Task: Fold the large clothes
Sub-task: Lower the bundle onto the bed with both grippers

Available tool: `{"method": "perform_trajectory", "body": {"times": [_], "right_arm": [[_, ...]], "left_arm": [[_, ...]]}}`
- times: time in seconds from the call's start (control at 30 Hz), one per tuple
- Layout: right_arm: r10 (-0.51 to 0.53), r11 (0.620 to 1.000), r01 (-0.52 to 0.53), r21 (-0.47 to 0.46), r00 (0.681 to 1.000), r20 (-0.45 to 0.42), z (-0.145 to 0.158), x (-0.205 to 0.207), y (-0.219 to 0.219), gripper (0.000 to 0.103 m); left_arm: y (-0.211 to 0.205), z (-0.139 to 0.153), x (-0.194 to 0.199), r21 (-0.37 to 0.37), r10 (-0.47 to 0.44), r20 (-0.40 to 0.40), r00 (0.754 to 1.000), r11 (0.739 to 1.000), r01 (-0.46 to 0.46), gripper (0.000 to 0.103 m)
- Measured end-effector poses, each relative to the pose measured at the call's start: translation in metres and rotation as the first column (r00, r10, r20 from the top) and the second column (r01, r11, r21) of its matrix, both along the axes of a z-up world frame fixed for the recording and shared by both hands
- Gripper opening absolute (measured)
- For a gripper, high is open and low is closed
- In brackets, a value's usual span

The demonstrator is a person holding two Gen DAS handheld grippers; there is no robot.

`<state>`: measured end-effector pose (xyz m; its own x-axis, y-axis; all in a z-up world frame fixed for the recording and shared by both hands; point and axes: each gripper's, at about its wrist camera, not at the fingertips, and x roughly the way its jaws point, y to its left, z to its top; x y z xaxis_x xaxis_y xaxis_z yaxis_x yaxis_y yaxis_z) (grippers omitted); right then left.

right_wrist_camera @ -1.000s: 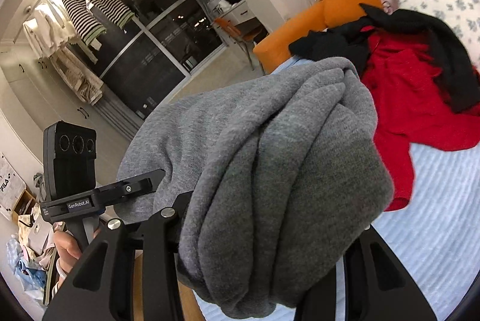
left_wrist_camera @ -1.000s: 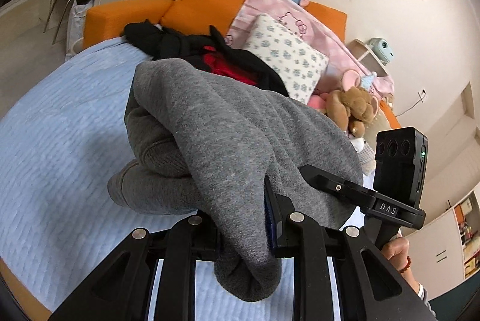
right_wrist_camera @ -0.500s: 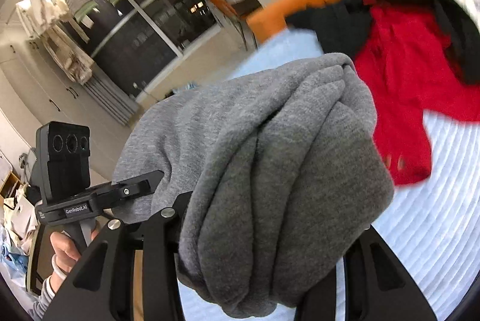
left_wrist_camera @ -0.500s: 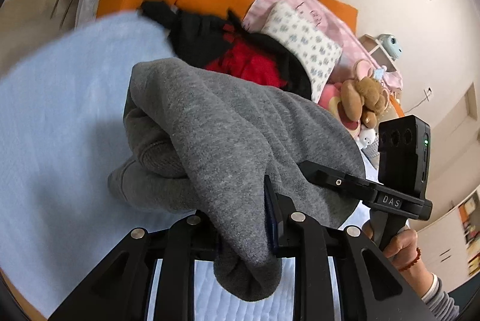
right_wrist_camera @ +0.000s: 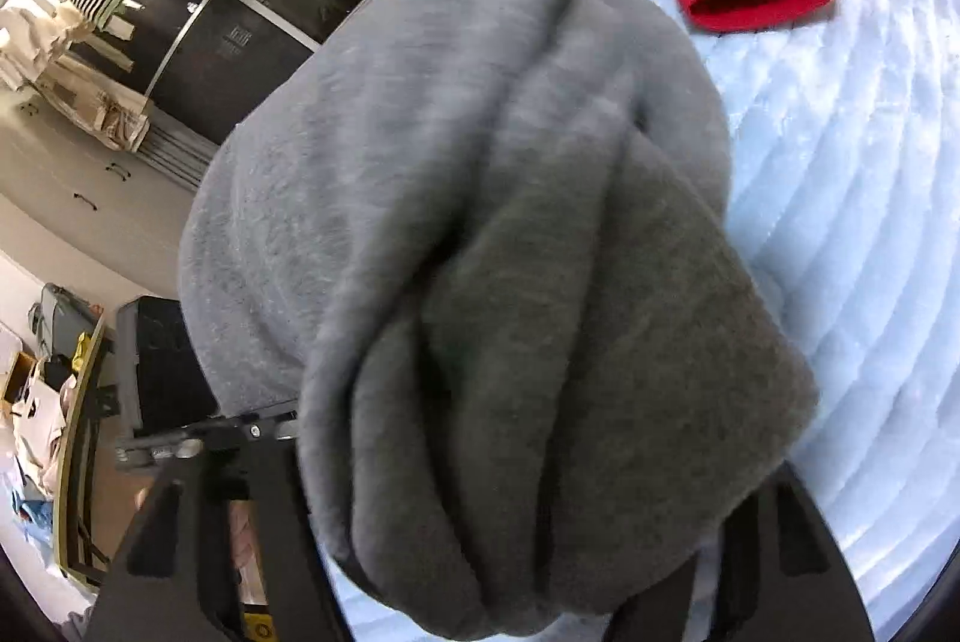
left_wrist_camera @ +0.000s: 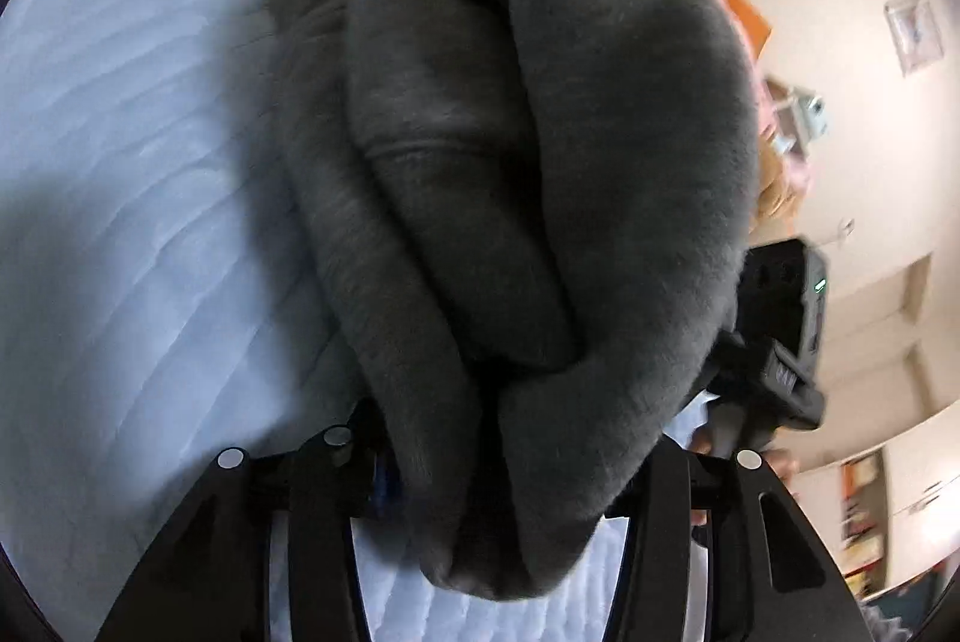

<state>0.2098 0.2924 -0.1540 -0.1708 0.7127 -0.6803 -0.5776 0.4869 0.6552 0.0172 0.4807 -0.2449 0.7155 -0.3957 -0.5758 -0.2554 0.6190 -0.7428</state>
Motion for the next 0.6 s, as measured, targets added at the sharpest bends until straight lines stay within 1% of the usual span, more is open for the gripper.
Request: {"method": "perform_trajectory", "body": {"times": [0.07,0.13,0.2,0.27,0.3,0.33,0.4,0.43,0.47,0.5,0.53,0.57,0.6], "right_arm": [[0.044,0.998,-0.043,-0.039,0.998,0.039,0.009,-0.005,-0.003,0.094],[0.065,0.997,-0.062,-0.051,0.996,0.060,0.021,-0.006,-0.015,0.095],[0.045,0.998,-0.042,-0.049,0.997,0.060,0.034,-0.001,-0.033,0.095],[-0.006,0.999,0.009,-0.033,0.997,0.073,0.055,0.011,-0.054,0.095],[-0.026,1.000,0.027,-0.016,0.996,0.086,0.064,0.017,-0.059,0.096],[-0.048,0.999,0.047,0.017,0.993,0.103,0.079,0.025,-0.062,0.096],[-0.071,0.996,0.064,0.060,0.988,0.134,0.100,0.036,-0.058,0.096],[-0.072,0.995,0.061,0.076,0.986,0.153,0.111,0.043,-0.049,0.096],[-0.066,0.995,0.053,0.082,0.984,0.165,0.118,0.048,-0.038,0.096],[-0.063,0.996,0.050,0.079,0.984,0.169,0.118,0.056,-0.036,0.095],[-0.060,0.996,0.049,0.072,0.984,0.166,0.120,0.062,-0.023,0.087],[-0.057,0.996,0.047,0.070,0.988,0.146,0.118,0.068,-0.012,0.070],[-0.057,0.996,0.049,0.071,0.991,0.119,0.114,0.073,-0.004,0.063]], "left_arm": [[0.000,0.005,-0.010,0.010,0.005,-0.007,1.000,1.000,-0.005,0.055],[-0.002,0.018,-0.022,0.054,-0.006,-0.019,1.000,0.998,0.007,0.058],[-0.001,0.033,-0.035,0.097,-0.009,-0.030,1.000,0.995,0.012,0.058],[0.003,0.059,-0.048,0.153,-0.003,-0.024,1.000,0.988,0.006,0.059],[0.005,0.073,-0.051,0.178,0.004,-0.012,1.000,0.984,-0.001,0.059],[0.008,0.093,-0.053,0.195,0.006,0.022,1.000,0.981,-0.010,0.060],[0.008,0.122,-0.046,0.217,0.004,0.061,0.998,0.976,-0.017,0.062],[0.007,0.138,-0.037,0.240,-0.006,0.084,0.996,0.971,-0.015,0.065],[0.004,0.149,-0.028,0.257,-0.017,0.096,0.995,0.966,-0.008,0.066],[0.000,0.159,-0.014,0.278,-0.024,0.097,0.995,0.960,-0.004,0.067],[-0.006,0.167,0.002,0.292,-0.030,0.091,0.995,0.957,0.003,0.067],[-0.009,0.168,0.015,0.290,-0.047,0.089,0.995,0.957,0.019,0.067],[-0.008,0.167,0.024,0.296,-0.051,0.080,0.995,0.955,0.025,0.067]]}}
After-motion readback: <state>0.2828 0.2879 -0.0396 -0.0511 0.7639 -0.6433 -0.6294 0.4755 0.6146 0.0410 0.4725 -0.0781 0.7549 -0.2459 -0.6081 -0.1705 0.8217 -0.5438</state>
